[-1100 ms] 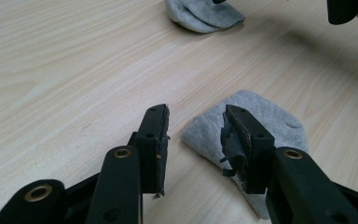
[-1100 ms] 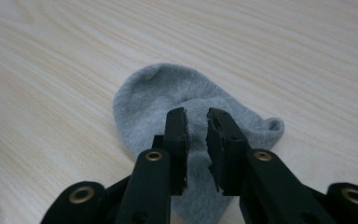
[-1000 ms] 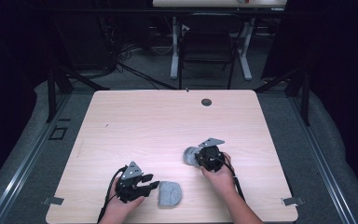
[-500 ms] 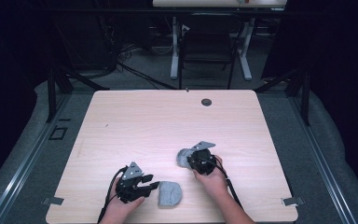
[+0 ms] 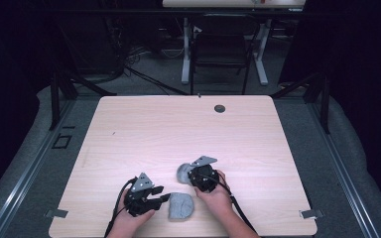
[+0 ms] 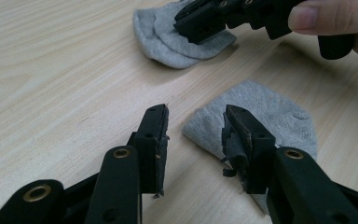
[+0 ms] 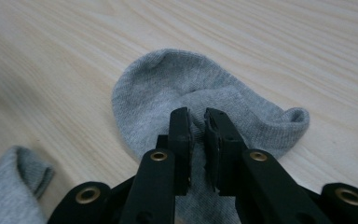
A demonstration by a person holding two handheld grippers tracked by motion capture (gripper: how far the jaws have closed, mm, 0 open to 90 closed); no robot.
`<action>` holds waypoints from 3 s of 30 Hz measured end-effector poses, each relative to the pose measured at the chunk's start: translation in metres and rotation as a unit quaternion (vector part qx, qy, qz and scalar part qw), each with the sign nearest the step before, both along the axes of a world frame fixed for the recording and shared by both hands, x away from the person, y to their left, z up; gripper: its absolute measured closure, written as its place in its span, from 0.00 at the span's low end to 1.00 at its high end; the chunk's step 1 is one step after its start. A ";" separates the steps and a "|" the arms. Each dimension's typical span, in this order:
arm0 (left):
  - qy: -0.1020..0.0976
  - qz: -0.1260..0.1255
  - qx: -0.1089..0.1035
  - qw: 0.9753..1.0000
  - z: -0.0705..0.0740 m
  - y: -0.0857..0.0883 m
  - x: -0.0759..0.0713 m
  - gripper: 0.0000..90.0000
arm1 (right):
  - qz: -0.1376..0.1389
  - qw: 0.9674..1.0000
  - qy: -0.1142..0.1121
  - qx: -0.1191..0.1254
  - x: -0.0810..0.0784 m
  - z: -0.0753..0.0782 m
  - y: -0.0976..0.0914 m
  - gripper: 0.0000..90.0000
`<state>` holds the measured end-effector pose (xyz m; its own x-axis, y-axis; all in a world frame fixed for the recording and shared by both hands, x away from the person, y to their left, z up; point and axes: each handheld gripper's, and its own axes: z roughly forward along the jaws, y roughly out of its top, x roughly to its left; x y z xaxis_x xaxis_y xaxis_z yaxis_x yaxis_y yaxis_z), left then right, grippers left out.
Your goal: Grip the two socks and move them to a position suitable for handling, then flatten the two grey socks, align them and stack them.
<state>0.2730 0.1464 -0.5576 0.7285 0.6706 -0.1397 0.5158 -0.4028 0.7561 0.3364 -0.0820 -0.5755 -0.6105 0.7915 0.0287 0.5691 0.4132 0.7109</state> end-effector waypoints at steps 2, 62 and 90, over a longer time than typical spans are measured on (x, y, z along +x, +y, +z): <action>0.000 -0.001 0.000 1.000 0.000 0.000 0.000 0.67 | 0.005 1.000 -0.001 -0.003 -0.003 0.000 0.005 0.89; -0.012 -0.034 0.019 0.999 0.004 -0.035 -0.017 0.61 | 0.002 0.998 -0.047 0.041 -0.068 0.033 -0.069 0.72; 0.003 -0.067 0.047 0.997 -0.009 -0.079 -0.028 0.66 | -0.008 0.998 -0.052 0.046 -0.067 0.032 -0.079 0.73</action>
